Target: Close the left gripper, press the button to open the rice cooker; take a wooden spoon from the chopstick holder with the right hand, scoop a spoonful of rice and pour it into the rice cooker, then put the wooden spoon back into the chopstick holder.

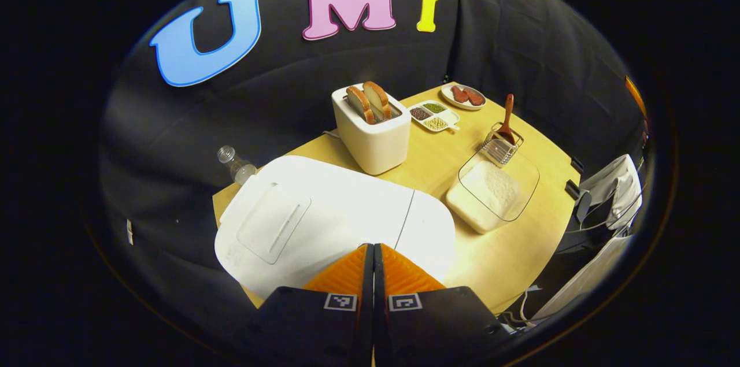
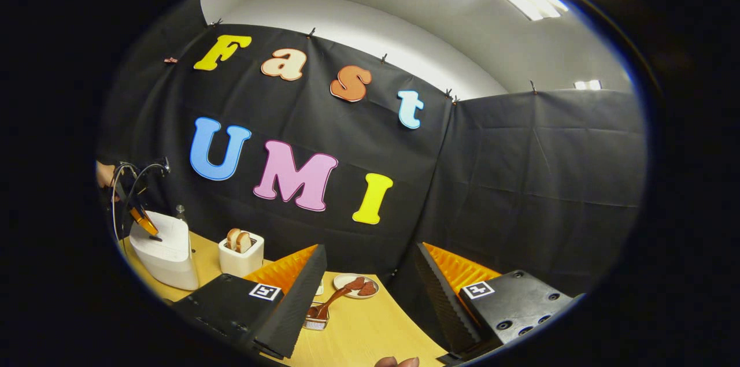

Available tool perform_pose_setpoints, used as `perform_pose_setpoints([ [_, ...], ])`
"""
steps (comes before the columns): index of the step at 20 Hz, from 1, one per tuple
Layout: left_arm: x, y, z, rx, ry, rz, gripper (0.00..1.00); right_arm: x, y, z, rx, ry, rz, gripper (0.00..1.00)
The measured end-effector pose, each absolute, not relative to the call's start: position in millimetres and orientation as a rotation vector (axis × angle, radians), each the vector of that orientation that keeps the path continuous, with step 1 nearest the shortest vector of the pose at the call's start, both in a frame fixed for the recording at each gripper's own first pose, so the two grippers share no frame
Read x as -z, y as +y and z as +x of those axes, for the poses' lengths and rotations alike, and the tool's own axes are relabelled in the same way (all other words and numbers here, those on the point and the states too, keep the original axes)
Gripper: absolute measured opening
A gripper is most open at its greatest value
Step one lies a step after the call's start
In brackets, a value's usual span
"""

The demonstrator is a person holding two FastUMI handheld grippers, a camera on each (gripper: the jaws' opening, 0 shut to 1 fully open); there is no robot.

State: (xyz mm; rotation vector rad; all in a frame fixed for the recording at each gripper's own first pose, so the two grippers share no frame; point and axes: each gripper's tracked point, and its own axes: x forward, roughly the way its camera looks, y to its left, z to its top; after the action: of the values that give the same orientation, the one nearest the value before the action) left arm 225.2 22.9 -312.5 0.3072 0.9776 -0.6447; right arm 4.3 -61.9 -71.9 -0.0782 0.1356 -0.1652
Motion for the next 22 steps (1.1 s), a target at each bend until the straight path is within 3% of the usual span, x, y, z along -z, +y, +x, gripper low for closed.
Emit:
perform_pose_setpoints([
  [16, 342.3, 37.1, 227.9, 0.680, 1.073, 0.509, 0.07, 92.9, -60.5, 1.1, 0.167, 0.198, -0.067, 0.98],
  [19, 317.1, 33.9, 239.5, 0.641, 0.998, 0.504, 0.06, 92.6, -60.4, -0.8, 0.166, 0.199, -0.071, 0.98],
  [22, 264.1, 46.7, 262.3, 0.557, 0.806, 0.554, 0.06, 90.4, -63.9, -2.1, 0.172, 0.192, -0.065, 0.98],
])
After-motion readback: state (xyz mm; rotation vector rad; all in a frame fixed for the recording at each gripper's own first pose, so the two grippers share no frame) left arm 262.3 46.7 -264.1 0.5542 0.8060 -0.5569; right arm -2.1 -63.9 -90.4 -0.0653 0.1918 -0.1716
